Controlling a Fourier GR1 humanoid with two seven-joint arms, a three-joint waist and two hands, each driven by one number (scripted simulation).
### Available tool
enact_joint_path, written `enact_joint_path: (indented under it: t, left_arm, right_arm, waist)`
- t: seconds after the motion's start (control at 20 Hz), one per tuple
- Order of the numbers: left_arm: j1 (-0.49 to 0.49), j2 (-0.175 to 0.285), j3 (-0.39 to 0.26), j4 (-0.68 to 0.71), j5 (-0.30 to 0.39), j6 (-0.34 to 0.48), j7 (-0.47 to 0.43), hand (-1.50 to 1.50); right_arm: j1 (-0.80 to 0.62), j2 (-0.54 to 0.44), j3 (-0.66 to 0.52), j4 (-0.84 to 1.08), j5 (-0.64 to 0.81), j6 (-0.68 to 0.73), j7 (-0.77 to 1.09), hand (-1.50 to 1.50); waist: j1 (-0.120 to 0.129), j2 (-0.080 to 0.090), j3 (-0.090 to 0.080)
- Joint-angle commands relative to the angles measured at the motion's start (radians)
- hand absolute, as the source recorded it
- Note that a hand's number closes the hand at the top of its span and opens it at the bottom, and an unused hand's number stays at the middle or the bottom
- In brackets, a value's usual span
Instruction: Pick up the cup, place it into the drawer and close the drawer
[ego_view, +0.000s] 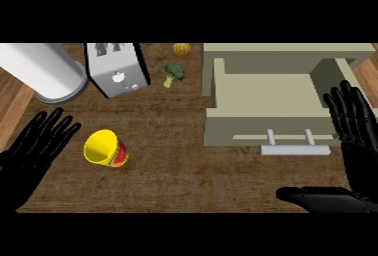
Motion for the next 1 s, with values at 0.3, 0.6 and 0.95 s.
enact_joint_path:
  t: [0.3,0.6,0.95]
  left_arm:
    - [-0.082,0.012,0.105,0.378,-0.216,-0.093,-0.205,-1.50]
    - [-0.189,-0.019,0.095,0.640,-0.463,-0.033,-0.419,-1.50]
    - [-0.264,0.028,0.115,0.926,-0.573,-0.031,-0.620,-1.50]
  right_arm:
    - [-0.052,0.001,-0.032,-0.008,-0.025,0.016,0.054,-1.50]
    - [-0.067,-0.013,-0.068,0.089,-0.017,0.039,-0.031,-1.50]
    - [0.003,0.007,-0.058,0.047,-0.027,0.076,-0.052,-1.50]
  waist:
    - [-0.004,0.000,0.000]
    - [-0.010,0.003,-0.001]
    - [-0.008,0.001,0.000]
